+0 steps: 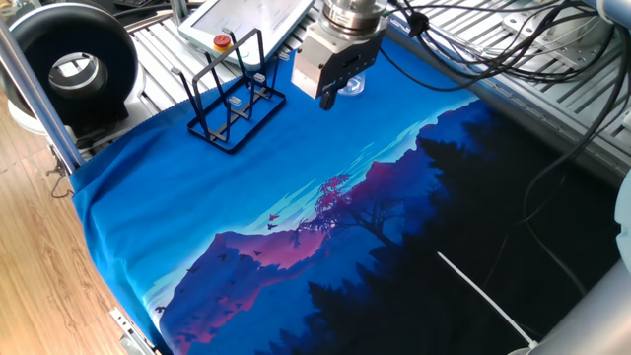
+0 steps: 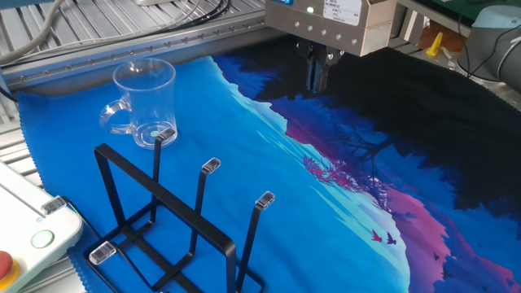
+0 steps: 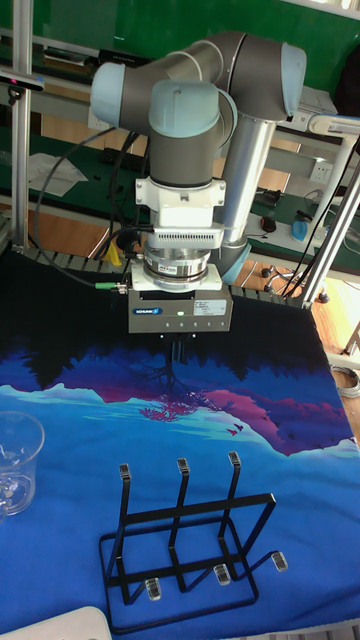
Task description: Put the cup on the cup rack
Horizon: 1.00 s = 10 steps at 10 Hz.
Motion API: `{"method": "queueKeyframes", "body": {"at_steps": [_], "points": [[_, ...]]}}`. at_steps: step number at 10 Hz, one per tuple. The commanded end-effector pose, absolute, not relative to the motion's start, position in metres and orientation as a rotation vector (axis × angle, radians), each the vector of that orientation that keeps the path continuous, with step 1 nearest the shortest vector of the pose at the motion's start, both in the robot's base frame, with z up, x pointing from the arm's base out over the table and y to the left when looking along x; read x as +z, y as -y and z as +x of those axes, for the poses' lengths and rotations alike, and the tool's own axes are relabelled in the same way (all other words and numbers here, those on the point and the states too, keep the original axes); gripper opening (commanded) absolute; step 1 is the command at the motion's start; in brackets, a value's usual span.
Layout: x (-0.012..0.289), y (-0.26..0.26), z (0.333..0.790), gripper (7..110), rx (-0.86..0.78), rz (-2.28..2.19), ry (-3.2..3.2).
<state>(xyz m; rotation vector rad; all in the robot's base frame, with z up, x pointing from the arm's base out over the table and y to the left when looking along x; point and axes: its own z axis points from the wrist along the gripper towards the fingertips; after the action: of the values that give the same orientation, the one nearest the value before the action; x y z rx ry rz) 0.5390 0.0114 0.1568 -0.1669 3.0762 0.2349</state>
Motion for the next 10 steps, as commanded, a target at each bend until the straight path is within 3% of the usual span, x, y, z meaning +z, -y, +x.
{"method": "queueKeyframes", "body": {"at_steps": [1,10], "points": [[0.1595,-0.0133,0.5374,7,0.254,-0.160,-3.083],[0.1592,-0.0115,0.5330,7,0.243,-0.164,-3.102]]}}
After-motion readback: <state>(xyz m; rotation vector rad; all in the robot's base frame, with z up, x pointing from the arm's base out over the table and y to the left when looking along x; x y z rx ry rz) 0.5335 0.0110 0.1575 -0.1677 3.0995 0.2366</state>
